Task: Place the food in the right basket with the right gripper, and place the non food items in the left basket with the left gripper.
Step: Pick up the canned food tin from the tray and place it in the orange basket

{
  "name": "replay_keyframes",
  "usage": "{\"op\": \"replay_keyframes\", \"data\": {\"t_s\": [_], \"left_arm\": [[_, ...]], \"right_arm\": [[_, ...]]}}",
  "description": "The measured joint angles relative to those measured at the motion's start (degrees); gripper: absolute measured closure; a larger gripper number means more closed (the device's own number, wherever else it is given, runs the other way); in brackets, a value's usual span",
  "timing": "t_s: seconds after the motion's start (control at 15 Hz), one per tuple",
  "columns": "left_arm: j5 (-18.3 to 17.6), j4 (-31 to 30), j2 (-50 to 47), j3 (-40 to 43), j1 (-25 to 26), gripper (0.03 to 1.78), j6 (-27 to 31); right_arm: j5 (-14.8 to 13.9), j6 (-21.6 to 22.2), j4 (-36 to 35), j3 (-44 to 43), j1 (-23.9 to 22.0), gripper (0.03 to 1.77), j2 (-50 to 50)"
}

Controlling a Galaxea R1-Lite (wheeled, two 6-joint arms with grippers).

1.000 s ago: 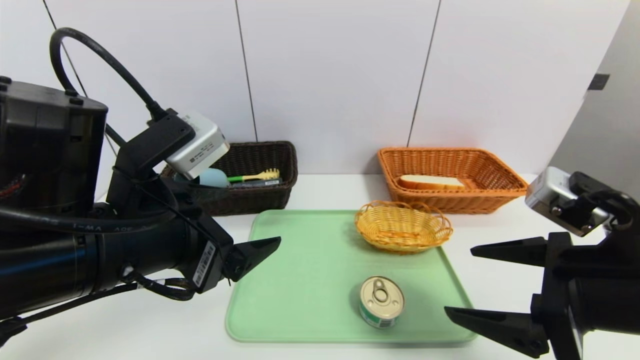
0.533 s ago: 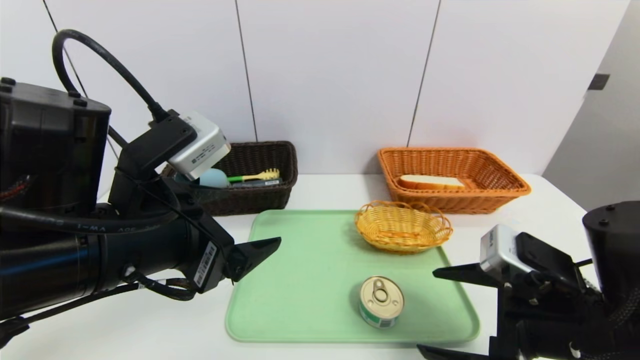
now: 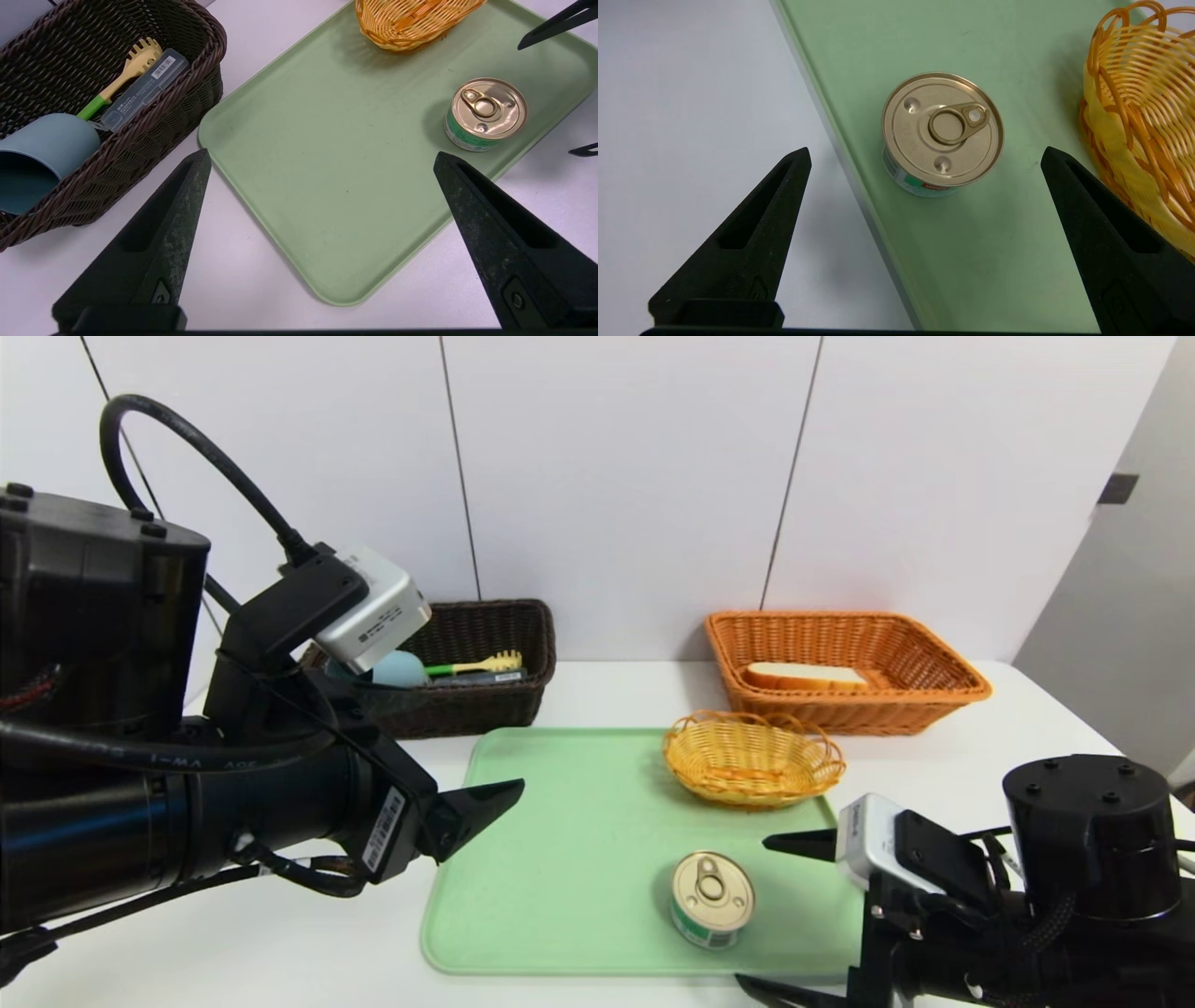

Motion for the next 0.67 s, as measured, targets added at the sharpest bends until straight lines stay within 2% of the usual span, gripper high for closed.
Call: {"op": "replay_keyframes", "data": {"t_s": [0.47,0.67], "left_arm": [[0.0,-0.1,0.1,-0.1,0.2,0.12,-0.2],[0.0,-0.1,0.1,-0.1,0.2,0.12,-0.3]], "right_arm": [[-0.6,0.1,-19.8,3.8,-1.1,0.1,11.9],[-0.7,1.6,-27.4,4.9,-1.2,0.1,16.9]]}}
